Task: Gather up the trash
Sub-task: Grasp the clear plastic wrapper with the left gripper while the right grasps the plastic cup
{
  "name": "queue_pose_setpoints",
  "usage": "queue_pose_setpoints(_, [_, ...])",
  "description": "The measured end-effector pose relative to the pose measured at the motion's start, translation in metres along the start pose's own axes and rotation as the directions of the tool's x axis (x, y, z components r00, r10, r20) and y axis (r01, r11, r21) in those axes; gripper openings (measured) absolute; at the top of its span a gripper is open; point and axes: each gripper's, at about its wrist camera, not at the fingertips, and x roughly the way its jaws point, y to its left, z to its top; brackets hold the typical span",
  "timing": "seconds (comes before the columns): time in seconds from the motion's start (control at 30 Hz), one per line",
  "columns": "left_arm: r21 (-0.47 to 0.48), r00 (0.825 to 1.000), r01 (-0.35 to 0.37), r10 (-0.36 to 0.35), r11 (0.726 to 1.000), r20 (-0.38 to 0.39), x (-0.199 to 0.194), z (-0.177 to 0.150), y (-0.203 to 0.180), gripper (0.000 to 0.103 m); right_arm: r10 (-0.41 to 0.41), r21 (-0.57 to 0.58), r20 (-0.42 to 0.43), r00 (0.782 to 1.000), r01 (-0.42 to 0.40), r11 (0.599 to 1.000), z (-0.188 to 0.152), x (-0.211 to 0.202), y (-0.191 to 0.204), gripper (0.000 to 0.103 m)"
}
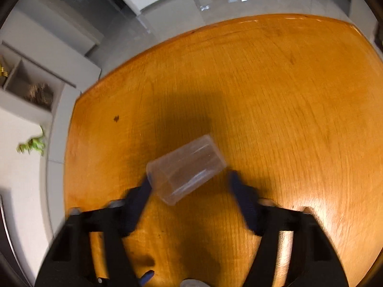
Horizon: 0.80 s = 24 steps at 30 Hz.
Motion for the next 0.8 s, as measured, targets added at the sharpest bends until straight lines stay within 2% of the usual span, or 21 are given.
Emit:
queue_pose_setpoints(0.03, [0.0, 1.0, 0.002, -0.002, 1.0, -0.001, 0.001, 0.001, 0.0, 0.061, 0.006, -0.015, -0.035, 0.999, -0.006, 1.0, 0.0, 0.004, -0.001, 0.005])
queue_pose_setpoints(0.07, [0.003, 1.0, 0.004, -0.004, 1.0, -0.003, 0.002, 0.001, -0.001, 0.061, 0.014, -0.02, -0.055, 0.998, -0.015, 1.0, -0.003, 0.005, -0.003, 0.005])
queue_pose_setpoints(0.2, [0.039, 1.0, 0.004, -0.004, 0.999, 0.002, 0.002, 0.001, -0.012, 0.061, 0.029, -0.059, -0.033, 0.999, -0.031, 0.998, -0.02, -0.007, -0.019, 0.003])
queue_pose_setpoints(0.27, [0.054, 1.0, 0.006, -0.007, 0.999, 0.005, 0.003, 0.001, -0.017, 0.061, 0.004, -0.085, -0.013, 1.0, -0.005, 0.996, -0.029, -0.018, -0.027, 0.003])
queue_pose_setpoints(0.33, [0.063, 1.0, 0.025, -0.026, 0.998, 0.011, -0.002, -0.002, -0.027, 0.061, -0.016, -0.107, 0.011, 1.0, 0.017, 0.994, -0.036, -0.031, -0.034, 0.003])
queue_pose_setpoints(0.53, [0.078, 0.997, 0.069, -0.071, 0.995, 0.023, -0.01, -0.002, -0.047, 0.061, 0.006, -0.106, 0.059, 0.998, 0.0, 0.994, -0.05, -0.065, -0.061, 0.003])
queue_pose_setpoints(0.7, [0.079, 0.999, 0.034, -0.034, 0.996, -0.01, 0.008, -0.005, -0.056, 0.061, 0.036, -0.091, 0.073, 0.997, -0.029, 0.995, -0.064, -0.083, -0.083, 0.003])
queue_pose_setpoints(0.73, [0.076, 1.0, 0.021, -0.02, 0.997, -0.018, 0.012, -0.006, -0.057, 0.057, 0.038, -0.089, 0.075, 0.996, -0.031, 0.996, -0.068, -0.086, -0.086, 0.003])
queue_pose_setpoints(0.77, [0.074, 1.0, 0.003, -0.001, 0.997, -0.022, 0.016, -0.007, -0.056, 0.042, 0.039, -0.086, 0.077, 0.996, -0.032, 0.996, -0.07, -0.088, -0.089, 0.003])
queue_pose_setpoints(0.8, [0.078, 1.0, -0.025, 0.025, 0.997, -0.005, 0.015, -0.008, -0.057, 0.04, 0.04, -0.08, 0.082, 0.996, -0.034, 0.996, -0.074, -0.093, -0.095, 0.003])
